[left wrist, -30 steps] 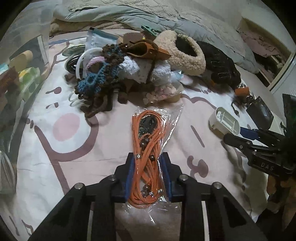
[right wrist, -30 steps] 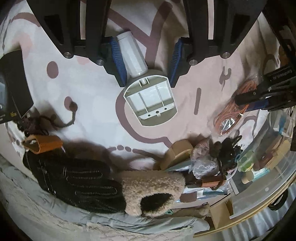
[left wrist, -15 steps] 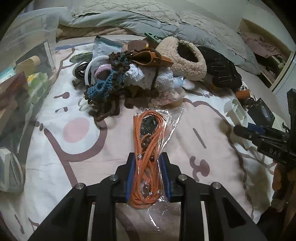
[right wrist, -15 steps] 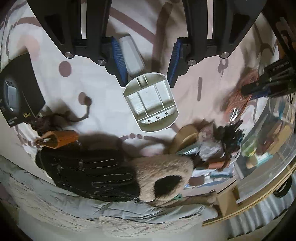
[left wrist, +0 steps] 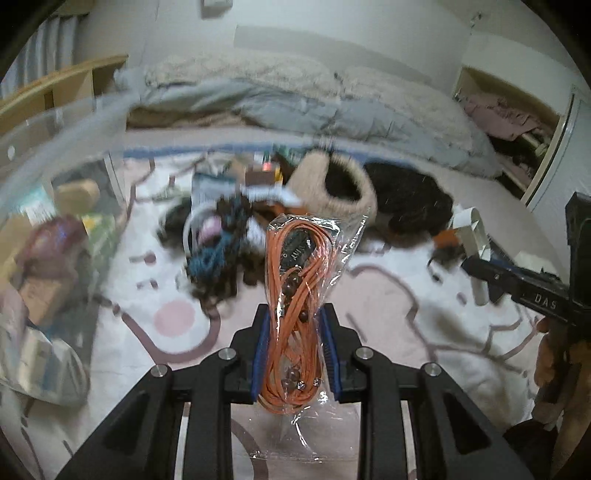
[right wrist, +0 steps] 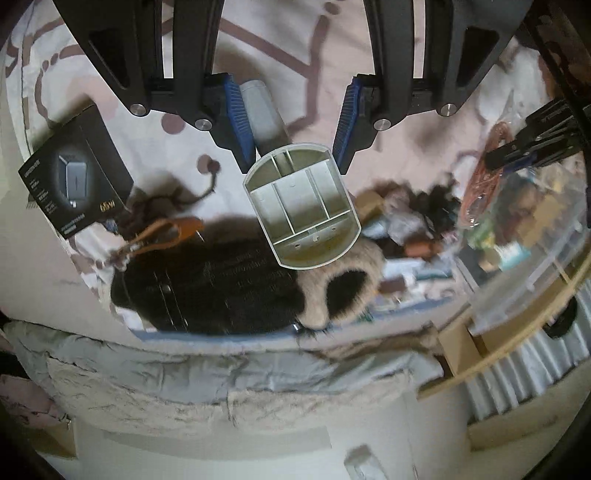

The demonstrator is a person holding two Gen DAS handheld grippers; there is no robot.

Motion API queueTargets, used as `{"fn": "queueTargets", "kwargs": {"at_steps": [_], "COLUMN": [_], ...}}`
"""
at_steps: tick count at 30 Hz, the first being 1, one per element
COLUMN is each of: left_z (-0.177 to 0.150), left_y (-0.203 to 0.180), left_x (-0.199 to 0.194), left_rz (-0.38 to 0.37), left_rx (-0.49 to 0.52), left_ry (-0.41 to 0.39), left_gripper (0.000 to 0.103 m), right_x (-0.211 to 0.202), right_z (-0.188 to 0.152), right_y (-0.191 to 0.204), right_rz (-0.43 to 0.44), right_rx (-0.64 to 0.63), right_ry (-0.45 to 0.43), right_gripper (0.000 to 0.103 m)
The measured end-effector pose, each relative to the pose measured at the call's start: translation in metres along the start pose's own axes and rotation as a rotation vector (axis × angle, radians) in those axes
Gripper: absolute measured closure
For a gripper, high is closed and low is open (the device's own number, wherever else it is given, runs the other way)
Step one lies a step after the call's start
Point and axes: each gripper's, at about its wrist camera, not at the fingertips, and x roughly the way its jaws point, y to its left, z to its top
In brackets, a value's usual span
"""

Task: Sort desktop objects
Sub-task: 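Lift the cord bag with the left gripper while the right lifts the white holder, then carry the cord bag and white holder over the clear bin with both grippers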

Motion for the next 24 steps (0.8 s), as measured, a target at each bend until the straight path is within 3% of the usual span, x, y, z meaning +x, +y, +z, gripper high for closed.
{"fn": "queueTargets", "kwargs": {"at_steps": [12,17,24], "left_z": [0.036,0.049,0.069], "left_y": [0.005,0.022,0.060], "left_x": [-0.069,-0.105,-0.154], "left_rz": [0.032,0.058,0.150], "left_rx": [0.040,0.041,0.049], "left_ry": [-0.127,-0.182,-0.251], "left_gripper": [0.076,0.076,0.076], "right_x": [-0.049,-0.065,-0.085], "right_z": [0.032,0.044,0.063], "right_y": [0.052,0.083,0.129], "right_rz": [0.128,0.195,0.292], "right_rx": [-0.063,-0.106,-0.176], "right_ry": [-0.110,-0.141,-0.143], "right_gripper": [0.059,0.059,0.059]}}
